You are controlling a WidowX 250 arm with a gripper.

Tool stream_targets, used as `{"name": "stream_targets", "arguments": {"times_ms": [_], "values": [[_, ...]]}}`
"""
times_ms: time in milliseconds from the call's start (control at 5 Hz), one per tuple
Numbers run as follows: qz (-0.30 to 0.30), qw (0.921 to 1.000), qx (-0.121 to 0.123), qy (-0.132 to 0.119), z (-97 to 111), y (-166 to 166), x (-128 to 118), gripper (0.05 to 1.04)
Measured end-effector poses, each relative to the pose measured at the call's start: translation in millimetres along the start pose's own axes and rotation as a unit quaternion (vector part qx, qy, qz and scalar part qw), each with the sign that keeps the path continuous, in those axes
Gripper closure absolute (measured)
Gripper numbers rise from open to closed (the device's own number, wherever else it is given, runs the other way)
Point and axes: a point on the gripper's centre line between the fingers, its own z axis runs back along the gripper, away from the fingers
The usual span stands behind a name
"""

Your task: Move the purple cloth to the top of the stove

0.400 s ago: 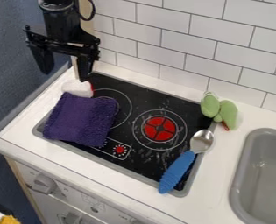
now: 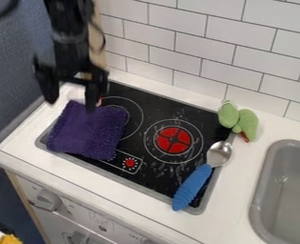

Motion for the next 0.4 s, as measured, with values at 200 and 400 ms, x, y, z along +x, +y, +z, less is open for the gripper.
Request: {"name": "stream_targets", "arguments": {"times_ms": [200,400], "values": [[0.018,0.9997,0.005,-0.014,-11.5,0.2,0.1,0.083],[0.01,0.9997,-0.004,-0.021,-34.4,-5.2,5.1,0.083]]}}
